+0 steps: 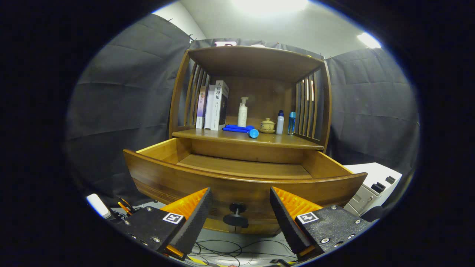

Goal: Pull open the drawer, take out the items inside it, and place them on the countertop above the cabinet.

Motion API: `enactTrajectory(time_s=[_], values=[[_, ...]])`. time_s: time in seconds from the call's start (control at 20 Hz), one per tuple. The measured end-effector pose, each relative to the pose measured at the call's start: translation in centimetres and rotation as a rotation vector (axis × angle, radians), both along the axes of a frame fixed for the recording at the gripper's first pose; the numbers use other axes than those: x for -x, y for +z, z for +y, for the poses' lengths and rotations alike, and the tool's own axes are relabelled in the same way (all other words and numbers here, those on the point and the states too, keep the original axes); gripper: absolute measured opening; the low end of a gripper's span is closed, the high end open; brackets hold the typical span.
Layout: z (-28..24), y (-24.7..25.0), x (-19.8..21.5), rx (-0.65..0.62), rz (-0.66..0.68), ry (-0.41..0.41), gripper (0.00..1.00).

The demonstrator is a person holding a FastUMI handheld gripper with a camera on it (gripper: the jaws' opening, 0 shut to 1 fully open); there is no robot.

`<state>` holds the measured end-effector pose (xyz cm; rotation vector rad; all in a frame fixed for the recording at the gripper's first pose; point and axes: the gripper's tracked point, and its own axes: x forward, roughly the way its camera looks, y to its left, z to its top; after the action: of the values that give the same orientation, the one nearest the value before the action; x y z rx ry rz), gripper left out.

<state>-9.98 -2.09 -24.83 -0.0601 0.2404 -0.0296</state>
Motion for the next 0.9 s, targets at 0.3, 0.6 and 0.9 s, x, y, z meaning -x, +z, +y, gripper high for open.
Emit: enactTrajectory(time_s=[0.3,0.6,0.9], values=[[0.5,-1.3,-1.5,-0.024,0.027,-0.041,0.95],[0.2,-1.7,-2.5,-0.035,0.031,-0.073,0.95],[0.1,-1.8,-4.5,-0.059,0.036,-0.062,0.96]])
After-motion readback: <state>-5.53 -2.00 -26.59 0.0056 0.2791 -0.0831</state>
